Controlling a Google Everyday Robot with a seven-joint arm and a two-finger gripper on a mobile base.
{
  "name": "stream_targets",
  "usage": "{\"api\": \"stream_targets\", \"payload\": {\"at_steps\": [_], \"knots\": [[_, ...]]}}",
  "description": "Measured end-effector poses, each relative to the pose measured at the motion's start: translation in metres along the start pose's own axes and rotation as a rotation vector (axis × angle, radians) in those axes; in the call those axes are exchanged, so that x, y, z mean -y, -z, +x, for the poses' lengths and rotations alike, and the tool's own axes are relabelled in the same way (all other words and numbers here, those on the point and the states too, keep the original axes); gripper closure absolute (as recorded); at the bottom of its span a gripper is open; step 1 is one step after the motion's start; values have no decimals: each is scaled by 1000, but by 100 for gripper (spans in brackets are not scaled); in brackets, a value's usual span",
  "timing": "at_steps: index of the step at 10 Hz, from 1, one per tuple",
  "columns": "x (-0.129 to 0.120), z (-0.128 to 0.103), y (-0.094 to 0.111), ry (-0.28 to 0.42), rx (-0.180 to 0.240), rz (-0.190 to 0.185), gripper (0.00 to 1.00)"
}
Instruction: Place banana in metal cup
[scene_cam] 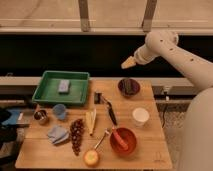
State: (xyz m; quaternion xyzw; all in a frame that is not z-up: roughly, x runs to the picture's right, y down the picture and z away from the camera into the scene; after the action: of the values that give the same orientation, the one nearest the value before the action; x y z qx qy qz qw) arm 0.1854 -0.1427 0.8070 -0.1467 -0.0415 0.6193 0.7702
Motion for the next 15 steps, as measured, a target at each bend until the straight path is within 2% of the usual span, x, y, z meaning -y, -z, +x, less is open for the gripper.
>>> {"api": "stream_targets", "payload": {"at_steps": [8, 10, 15], "knots": [[0, 0, 0, 0, 0, 0, 20], [-4, 2, -4, 14, -12, -8, 20], [-51, -7, -30, 111, -51, -66, 20]]}}
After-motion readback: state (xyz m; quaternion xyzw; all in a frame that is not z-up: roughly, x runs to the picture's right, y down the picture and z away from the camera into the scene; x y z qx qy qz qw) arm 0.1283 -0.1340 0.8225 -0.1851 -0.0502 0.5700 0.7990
